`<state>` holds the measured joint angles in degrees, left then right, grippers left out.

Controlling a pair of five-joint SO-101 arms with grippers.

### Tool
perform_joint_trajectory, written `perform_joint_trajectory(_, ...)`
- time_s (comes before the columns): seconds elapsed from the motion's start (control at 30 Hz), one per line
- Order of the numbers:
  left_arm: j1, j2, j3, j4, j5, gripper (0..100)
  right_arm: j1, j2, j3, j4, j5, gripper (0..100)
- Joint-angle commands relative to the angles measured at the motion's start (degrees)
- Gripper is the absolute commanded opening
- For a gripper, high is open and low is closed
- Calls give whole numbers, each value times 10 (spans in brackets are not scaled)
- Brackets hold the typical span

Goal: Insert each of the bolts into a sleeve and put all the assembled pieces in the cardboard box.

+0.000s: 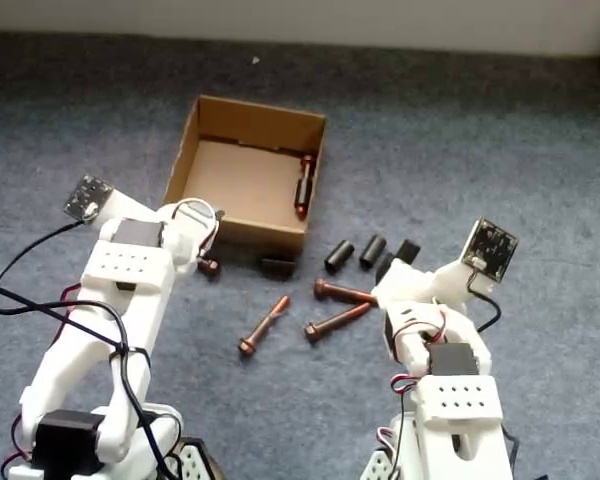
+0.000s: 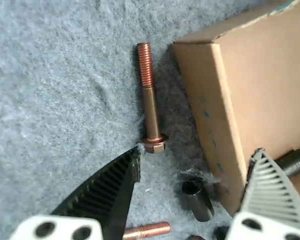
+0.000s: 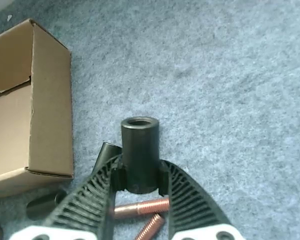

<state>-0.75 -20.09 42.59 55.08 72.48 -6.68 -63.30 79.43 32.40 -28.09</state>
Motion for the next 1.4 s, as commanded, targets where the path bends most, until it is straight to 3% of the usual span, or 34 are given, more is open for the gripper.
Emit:
perform_joint_trajectory(0.0, 7, -23, -29, 17, -52, 351, 7, -15, -4, -11, -5, 5)
perform_joint_trajectory(0.13, 11, -55, -75, 108, -133, 351, 7, -15, -4, -11, -5, 5)
perform_joint_trajectory(0.23, 31, -94, -102, 182, -250, 351, 7, -15, -4, -11, -5, 5)
perform_joint_trajectory(0.37, 42, -140, -104, 215, -481, 351, 7, -15, -4, -11, -5, 5)
perform_joint_trajectory(0.47, 38, -160, -104, 223, -715, 345, 7, -15, -4, -11, -5, 5)
perform_joint_trajectory(0.57, 41, -164, -103, 225, -905, 268, 7, -15, -4, -11, -5, 5)
perform_joint_trajectory(0.77, 8, -153, -103, 142, -965, 88, 7, -15, -4, -11, -5, 5)
perform_joint_trajectory(0.87, -13, -139, -103, 135, -1030, 115, 7, -15, -4, -11, -5, 5)
perform_joint_trajectory(1.07, -17, -86, -108, 135, -1052, 126, 6, -15, -4, -11, -5, 5)
perform_joint_trajectory(1.27, -15, -1, -143, 124, -1171, 126, 6, -15, -4, -11, -5, 6)
perform_joint_trajectory(1.37, -15, 52, -170, 150, -1284, 126, 6, -15, -4, -11, 4, 7)
